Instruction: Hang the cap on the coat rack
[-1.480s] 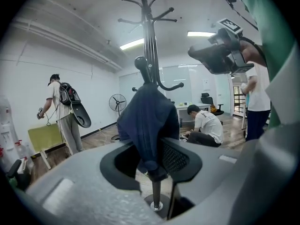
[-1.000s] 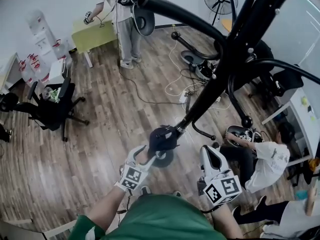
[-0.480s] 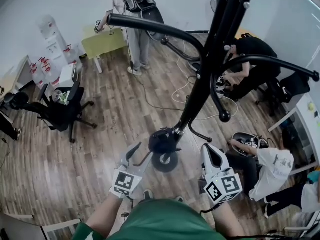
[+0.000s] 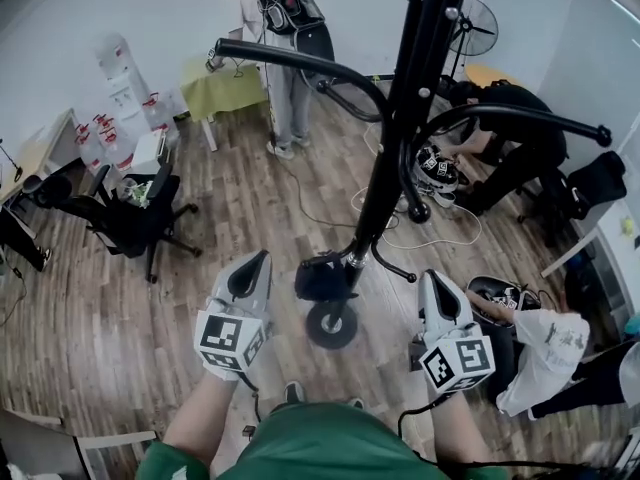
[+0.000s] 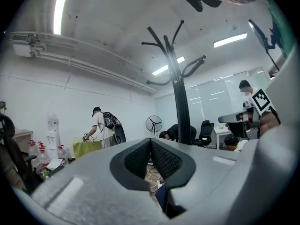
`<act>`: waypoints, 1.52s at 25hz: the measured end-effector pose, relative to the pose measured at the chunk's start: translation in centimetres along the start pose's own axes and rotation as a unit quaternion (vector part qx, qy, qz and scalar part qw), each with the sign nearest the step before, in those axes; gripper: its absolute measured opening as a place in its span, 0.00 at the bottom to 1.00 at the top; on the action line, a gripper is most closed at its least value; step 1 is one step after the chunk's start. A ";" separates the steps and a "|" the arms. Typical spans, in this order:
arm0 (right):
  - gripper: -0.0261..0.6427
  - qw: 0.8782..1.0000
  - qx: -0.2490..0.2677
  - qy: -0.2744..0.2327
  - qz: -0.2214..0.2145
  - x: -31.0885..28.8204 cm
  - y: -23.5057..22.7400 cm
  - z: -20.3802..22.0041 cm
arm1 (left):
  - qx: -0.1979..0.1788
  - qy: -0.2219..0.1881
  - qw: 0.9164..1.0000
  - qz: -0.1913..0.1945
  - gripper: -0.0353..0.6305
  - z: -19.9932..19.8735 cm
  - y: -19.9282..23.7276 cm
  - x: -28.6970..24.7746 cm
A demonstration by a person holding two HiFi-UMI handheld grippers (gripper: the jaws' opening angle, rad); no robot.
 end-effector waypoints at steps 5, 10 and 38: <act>0.05 0.999 0.044 -0.024 0.014 -0.2 -2.0 -2.4 | 0.002 -0.035 0.999 -0.037 0.07 -3.0 0.0 0.7; 0.05 0.996 0.084 -0.033 0.015 -0.3 -1.7 -3.3 | 0.010 -0.048 0.998 -0.048 0.07 -3.8 -0.1 1.6; 0.05 0.996 0.086 -0.035 0.011 0.1 -2.5 -2.9 | 0.020 -0.050 0.998 -0.041 0.07 -2.9 -1.6 -0.3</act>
Point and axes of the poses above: the fingertips, and each gripper's own axes: x backward along the fingers, y to its left, z out of its underside, the point moved 5 cm from there along x, backward along the fingers, and after that the axes turned 8 degrees about x, right-handed, at the moved point
